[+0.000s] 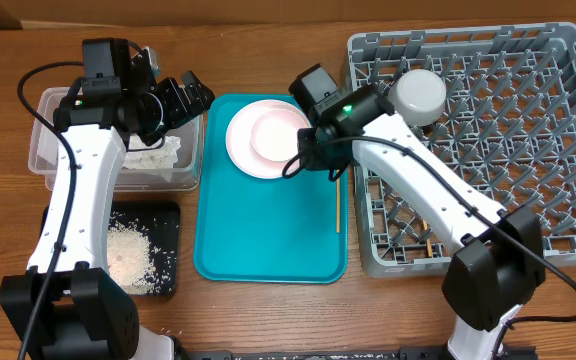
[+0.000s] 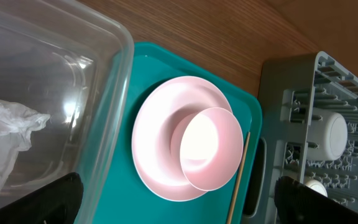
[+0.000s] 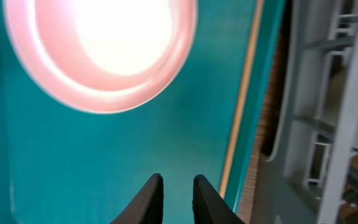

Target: Sort waste into correct bins and load items into the dishwasher

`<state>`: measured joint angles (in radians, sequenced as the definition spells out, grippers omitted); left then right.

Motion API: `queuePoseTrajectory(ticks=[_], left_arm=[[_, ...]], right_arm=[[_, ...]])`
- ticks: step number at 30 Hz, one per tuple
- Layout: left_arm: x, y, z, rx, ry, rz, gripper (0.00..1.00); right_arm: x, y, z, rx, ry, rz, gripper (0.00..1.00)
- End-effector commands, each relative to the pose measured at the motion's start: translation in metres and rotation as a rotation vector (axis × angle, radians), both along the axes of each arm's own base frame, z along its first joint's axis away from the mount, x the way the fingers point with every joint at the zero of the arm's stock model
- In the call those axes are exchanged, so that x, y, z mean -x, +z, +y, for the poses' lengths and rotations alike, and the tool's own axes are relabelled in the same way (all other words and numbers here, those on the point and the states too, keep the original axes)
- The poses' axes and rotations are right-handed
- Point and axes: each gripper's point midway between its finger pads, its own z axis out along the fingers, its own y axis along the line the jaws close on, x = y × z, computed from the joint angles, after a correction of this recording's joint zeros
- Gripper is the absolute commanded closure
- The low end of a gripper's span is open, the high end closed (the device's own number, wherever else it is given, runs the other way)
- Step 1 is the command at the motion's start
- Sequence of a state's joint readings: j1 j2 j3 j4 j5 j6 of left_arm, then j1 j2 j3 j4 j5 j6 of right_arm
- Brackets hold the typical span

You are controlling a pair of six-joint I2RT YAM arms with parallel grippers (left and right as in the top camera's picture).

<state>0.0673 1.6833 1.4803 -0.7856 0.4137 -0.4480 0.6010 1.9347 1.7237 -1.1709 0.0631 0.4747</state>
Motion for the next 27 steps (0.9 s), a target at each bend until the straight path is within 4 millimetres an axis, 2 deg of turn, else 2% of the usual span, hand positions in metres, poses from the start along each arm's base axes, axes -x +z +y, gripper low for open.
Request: queuePoseTrajectory(ticks=[1, 8, 21, 27], left_arm=[[-0.004, 0.013, 0.0, -0.011, -0.004, -0.036, 0.0], [-0.004, 0.013, 0.0, -0.011, -0.004, -0.036, 0.0], [-0.004, 0.013, 0.0, -0.011, -0.004, -0.036, 0.0], [-0.004, 0.013, 0.0, -0.011, -0.004, -0.036, 0.0]], right_arm=[[-0.011, -0.007, -0.016, 0.088, -0.136, -0.05, 0.81], [-0.012, -0.015, -0.016, 0.094, -0.152, -0.037, 0.81], [-0.011, -0.058, -0.02, 0.182, -0.168, 0.03, 0.81], [-0.013, -0.062, -0.019, 0.184, -0.168, 0.027, 0.81]])
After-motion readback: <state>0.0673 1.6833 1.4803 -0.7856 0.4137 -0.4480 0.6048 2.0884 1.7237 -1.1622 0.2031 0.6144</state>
